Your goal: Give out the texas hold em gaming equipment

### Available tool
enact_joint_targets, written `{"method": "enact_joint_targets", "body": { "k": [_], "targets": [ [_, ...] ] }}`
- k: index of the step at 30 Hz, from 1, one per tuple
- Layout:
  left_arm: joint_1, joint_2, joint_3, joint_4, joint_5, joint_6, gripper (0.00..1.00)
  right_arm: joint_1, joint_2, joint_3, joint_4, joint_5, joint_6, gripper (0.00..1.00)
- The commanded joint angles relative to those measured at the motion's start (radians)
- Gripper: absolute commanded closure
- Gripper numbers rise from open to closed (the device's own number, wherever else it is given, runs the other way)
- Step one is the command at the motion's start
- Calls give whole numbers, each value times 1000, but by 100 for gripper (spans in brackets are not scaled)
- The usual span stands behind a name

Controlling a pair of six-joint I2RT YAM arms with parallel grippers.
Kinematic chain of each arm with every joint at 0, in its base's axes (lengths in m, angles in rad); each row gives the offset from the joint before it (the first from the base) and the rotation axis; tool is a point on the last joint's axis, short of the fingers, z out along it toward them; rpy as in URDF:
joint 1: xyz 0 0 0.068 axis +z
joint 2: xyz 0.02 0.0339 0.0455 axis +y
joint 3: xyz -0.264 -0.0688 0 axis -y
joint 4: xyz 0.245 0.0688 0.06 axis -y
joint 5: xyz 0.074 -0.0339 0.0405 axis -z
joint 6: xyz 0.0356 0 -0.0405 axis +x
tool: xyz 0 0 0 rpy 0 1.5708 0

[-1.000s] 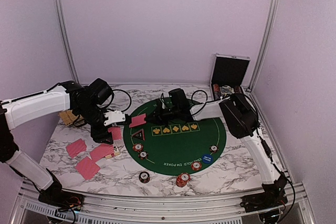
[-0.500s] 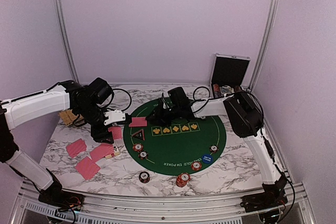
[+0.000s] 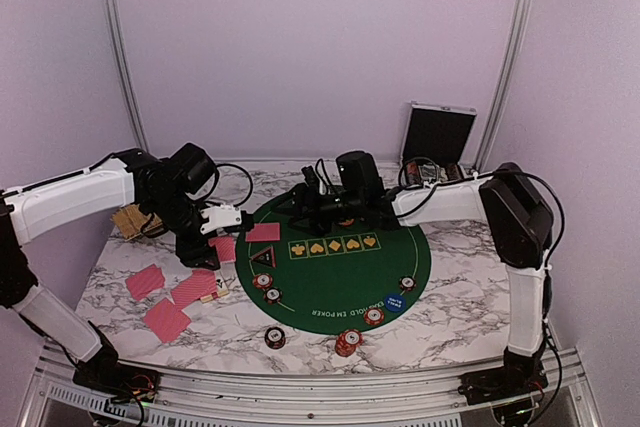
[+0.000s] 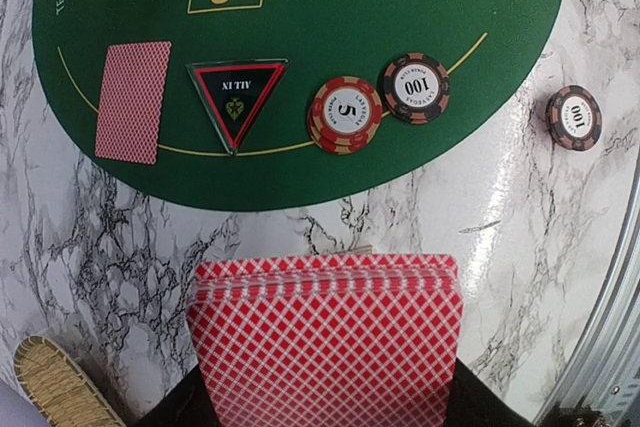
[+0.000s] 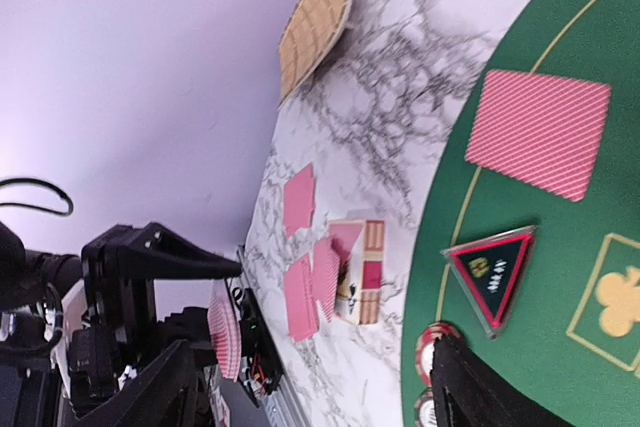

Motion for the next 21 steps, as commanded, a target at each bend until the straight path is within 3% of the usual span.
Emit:
{"method": "enact_joint_targets", "body": {
  "k": [1,21],
  "targets": [
    [3,15,41,-27,22,-19,51,71,3,-60,237,-115,145,21],
    [2,32,79,-28,34,-34,52,182,176,94,345,-167,268,21]
  ]
}}
